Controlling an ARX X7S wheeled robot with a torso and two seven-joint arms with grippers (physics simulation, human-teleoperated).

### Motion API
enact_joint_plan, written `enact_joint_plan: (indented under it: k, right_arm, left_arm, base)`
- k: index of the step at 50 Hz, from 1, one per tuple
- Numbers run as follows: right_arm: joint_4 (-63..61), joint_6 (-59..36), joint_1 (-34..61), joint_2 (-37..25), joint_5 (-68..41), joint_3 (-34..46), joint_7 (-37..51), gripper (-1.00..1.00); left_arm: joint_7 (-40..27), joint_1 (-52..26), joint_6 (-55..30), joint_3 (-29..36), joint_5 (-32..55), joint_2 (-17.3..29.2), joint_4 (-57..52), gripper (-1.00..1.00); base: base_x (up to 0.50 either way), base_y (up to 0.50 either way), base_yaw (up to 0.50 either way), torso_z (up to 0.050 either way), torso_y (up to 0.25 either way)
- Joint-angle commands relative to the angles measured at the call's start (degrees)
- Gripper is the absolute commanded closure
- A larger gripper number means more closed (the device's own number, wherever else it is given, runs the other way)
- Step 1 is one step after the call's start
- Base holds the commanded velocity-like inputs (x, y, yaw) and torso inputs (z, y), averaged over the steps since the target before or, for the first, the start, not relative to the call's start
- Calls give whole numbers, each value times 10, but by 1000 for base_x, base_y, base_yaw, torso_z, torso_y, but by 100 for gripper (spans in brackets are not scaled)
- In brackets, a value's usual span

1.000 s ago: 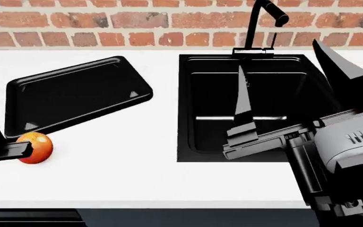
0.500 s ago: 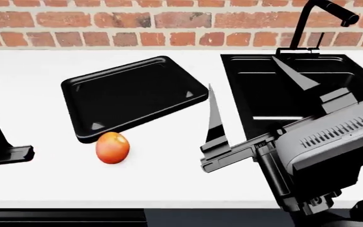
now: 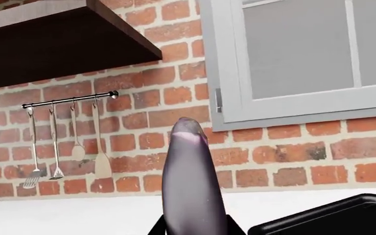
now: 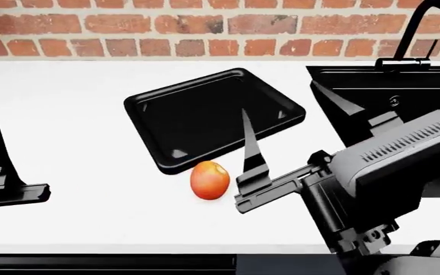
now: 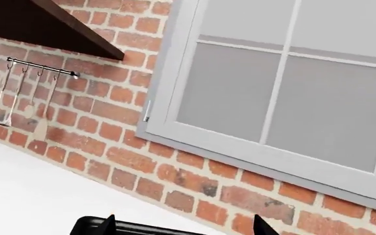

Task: Pick up the fruits and vegetables and place them in the sink. Turn on the sink faucet to wash them. Then turn the sink off and put them in the tray.

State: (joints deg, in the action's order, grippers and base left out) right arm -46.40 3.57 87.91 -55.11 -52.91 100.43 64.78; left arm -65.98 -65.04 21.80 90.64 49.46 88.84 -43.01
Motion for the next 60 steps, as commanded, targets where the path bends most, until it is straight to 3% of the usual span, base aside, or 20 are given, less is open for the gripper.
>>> enact_joint_plan:
  k: [1,7,15,35,60]
  right_arm:
    - [35,94,-29,-4,-128,-17,-60,-100]
    - [57,99,6,8,-269,-30,-153,-100]
    - [84,37,52,31,-345,-22,-210,-100]
    - [206,-24,59,109,-401,-2,-319,-100]
    - [201,-69,77,129,-417,7,-325,-100]
  left_arm:
    - [7,-6,6,3,2,-20,10,100]
    - [11,-9,-2,-1,8,-26,13,100]
    - [14,-12,-10,-4,13,-27,13,100]
    - [9,1,12,2,7,-25,31,100]
    - [12,3,16,-1,13,-27,36,100]
  base:
    - [0,0,0,0,0]
    - [0,0,0,0,0]
    - [0,0,0,0,0]
    - [0,0,0,0,0]
    - [0,0,0,0,1]
